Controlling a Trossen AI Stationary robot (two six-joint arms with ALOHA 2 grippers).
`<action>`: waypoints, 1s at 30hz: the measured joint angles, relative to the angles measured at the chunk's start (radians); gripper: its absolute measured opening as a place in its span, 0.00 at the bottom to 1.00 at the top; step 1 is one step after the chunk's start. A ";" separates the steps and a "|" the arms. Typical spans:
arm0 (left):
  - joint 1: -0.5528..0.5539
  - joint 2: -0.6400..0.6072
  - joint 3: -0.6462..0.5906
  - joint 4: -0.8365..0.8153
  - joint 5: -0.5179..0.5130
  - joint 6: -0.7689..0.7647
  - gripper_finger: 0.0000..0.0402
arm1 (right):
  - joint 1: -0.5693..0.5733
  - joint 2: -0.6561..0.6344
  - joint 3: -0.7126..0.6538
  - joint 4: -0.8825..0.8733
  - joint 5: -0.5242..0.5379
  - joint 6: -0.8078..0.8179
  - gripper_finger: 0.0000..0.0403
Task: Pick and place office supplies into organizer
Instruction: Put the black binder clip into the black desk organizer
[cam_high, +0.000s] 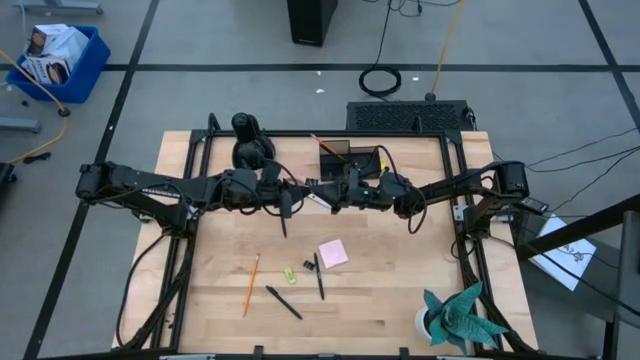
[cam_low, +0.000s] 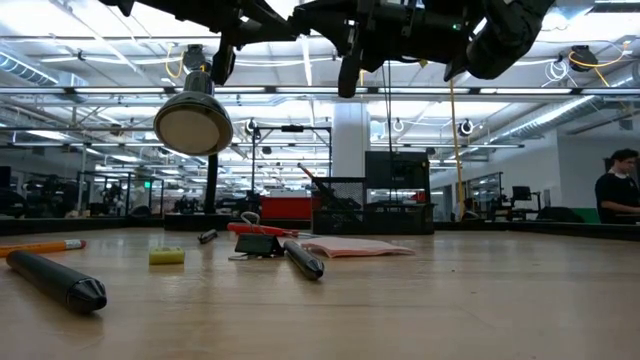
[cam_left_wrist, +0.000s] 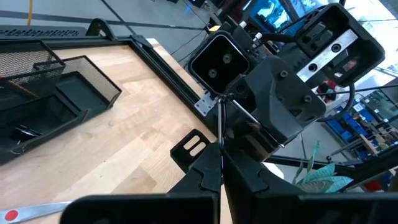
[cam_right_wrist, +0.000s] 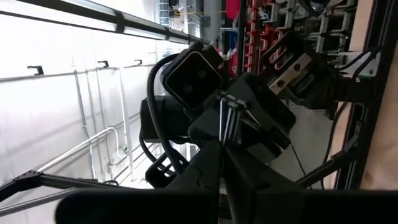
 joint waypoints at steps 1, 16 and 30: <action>0.000 0.000 0.000 0.000 -0.001 0.000 0.03 | 0.000 0.000 0.000 0.000 0.000 -0.005 0.01; 0.033 -0.003 0.000 -0.243 0.000 -0.074 0.32 | -0.027 0.000 0.000 0.029 -0.018 -0.072 0.00; 0.060 -0.123 -0.001 -0.374 0.018 -0.057 0.44 | -0.149 -0.215 -0.252 -0.173 0.062 -0.153 0.00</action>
